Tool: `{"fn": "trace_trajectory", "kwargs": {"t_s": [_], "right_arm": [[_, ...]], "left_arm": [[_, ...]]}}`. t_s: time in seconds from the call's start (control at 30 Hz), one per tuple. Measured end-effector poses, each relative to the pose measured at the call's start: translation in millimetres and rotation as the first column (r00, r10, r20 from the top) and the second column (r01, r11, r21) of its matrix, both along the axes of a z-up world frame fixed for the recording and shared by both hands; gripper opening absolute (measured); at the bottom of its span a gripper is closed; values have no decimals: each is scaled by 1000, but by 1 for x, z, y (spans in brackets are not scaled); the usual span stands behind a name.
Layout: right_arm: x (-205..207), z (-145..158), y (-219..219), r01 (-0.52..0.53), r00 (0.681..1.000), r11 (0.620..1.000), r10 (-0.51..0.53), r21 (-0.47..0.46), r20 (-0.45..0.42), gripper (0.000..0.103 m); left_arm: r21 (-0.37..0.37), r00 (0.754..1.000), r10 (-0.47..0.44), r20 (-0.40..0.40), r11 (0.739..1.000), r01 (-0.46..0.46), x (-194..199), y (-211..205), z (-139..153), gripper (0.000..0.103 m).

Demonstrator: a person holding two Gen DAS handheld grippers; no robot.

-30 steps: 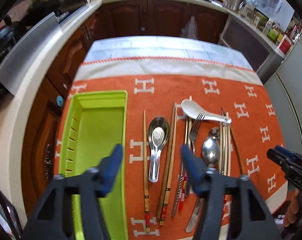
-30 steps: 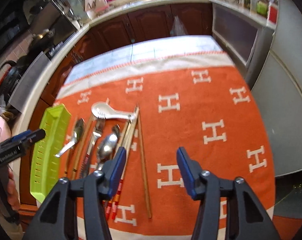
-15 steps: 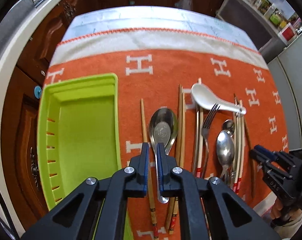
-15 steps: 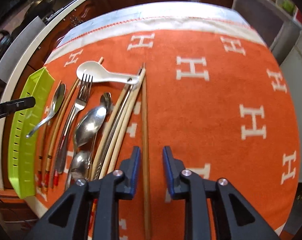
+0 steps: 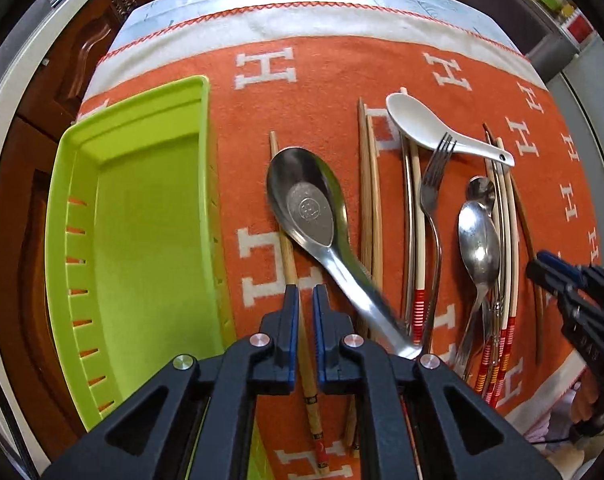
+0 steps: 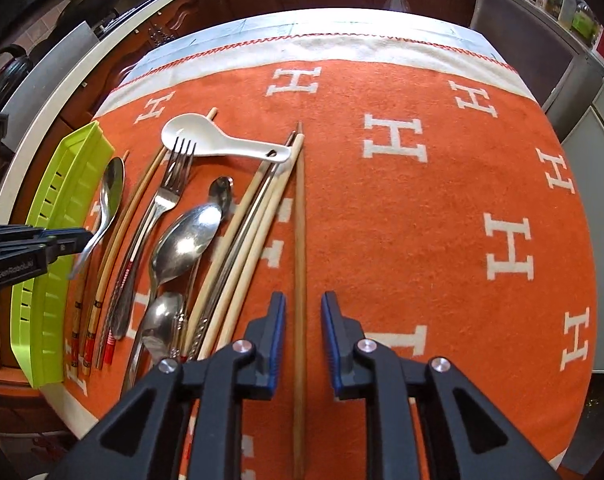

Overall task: Organize utensils
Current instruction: 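Grasp a wooden chopstick with the left tool while the right tool grasps another chopstick, then carry the chopstick into the green tray and open the left tool while the right tool does likewise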

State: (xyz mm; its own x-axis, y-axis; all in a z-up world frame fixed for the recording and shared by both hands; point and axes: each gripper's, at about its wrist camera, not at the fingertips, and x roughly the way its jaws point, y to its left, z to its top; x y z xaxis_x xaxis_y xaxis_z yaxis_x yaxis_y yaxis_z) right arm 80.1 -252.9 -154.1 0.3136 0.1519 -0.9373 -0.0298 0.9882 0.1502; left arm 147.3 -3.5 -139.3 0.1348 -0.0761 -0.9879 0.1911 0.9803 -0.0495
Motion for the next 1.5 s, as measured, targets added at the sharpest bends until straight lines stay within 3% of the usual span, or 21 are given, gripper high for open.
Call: {"fn": "trace_trajectory", "kwargs": {"t_s": [0.1,0.43,0.57,0.63,0.73,0.83,0.9,1.03,1.17,1.2,1.3,1.5], "right_arm": [[-3,0,2,-10,1000,1000,10,-1,2,18],[-6,1,-2,1,1000,1000,-1,29,2,18],[-7,2,-9,15,1000,1000,-15,26,14,18],[-9,5,-13,20,999,999,-21,44,29,18],[-11,13,-17,12,998,997,-16,72,62,18],[-10,13,-15,0,998,999,-3,37,69,18],[-9,9,-11,-15,998,1000,14,21,57,18],[-11,0,2,-44,998,998,45,-38,44,18],[-16,-1,15,-77,992,988,90,-134,90,18],[-16,-1,15,-81,991,988,94,-134,92,10],[-15,0,9,-56,995,994,63,-89,77,6],[-22,15,0,3,999,999,-5,47,41,6]], "left_arm": [[24,1000,23,-19,999,-22,-1,0,-2,11],[72,999,-23,-39,997,26,-12,-31,-8,26],[91,998,-58,-3,994,58,-21,-56,-10,50],[97,998,-54,28,994,51,-24,-65,-10,53],[74,998,-50,43,996,47,-29,-69,-11,49],[37,997,-44,57,998,42,-35,-61,-9,31],[21,997,-40,68,999,39,-36,-55,-9,8],[-9,997,-12,74,1000,13,-45,-51,-8,5],[-23,998,5,69,1000,-4,-51,-44,-6,4],[-31,998,9,67,999,-7,-52,-40,-3,4],[-76,997,27,72,997,-21,-60,-33,3,4],[-157,991,38,132,987,-17,-94,-25,50,4]]}}
